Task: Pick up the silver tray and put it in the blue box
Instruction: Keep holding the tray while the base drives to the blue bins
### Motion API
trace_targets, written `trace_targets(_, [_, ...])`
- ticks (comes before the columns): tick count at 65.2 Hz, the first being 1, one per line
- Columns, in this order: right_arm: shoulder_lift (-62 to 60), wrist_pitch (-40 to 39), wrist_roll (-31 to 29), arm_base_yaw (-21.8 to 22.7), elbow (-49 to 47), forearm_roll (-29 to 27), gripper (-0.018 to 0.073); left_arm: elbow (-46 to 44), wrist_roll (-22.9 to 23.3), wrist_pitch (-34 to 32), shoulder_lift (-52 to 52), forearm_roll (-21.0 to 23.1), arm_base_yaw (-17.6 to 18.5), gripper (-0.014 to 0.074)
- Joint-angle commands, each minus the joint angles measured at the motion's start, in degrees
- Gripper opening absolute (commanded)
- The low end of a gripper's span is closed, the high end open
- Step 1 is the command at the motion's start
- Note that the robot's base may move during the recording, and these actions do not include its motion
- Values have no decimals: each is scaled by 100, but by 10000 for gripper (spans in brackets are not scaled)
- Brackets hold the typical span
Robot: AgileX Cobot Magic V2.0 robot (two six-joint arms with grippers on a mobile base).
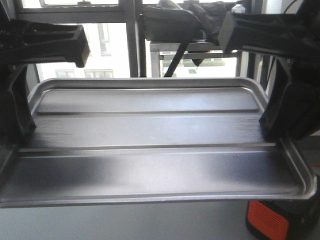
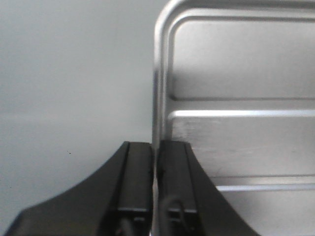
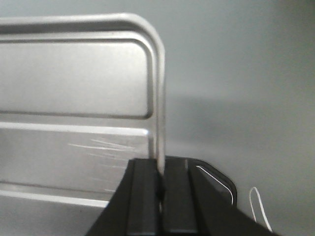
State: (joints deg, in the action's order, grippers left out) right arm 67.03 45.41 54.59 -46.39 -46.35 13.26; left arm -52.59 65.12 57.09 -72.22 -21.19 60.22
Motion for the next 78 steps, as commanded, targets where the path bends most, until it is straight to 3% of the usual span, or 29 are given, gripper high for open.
trace_targets(1, [-145, -210, -26, 1, -145, 149, 57, -140, 44, -45, 158, -143, 34, -14])
trace_targets(78, [-145, -210, -26, 1, -145, 149, 57, -140, 44, -45, 158, -143, 34, -14])
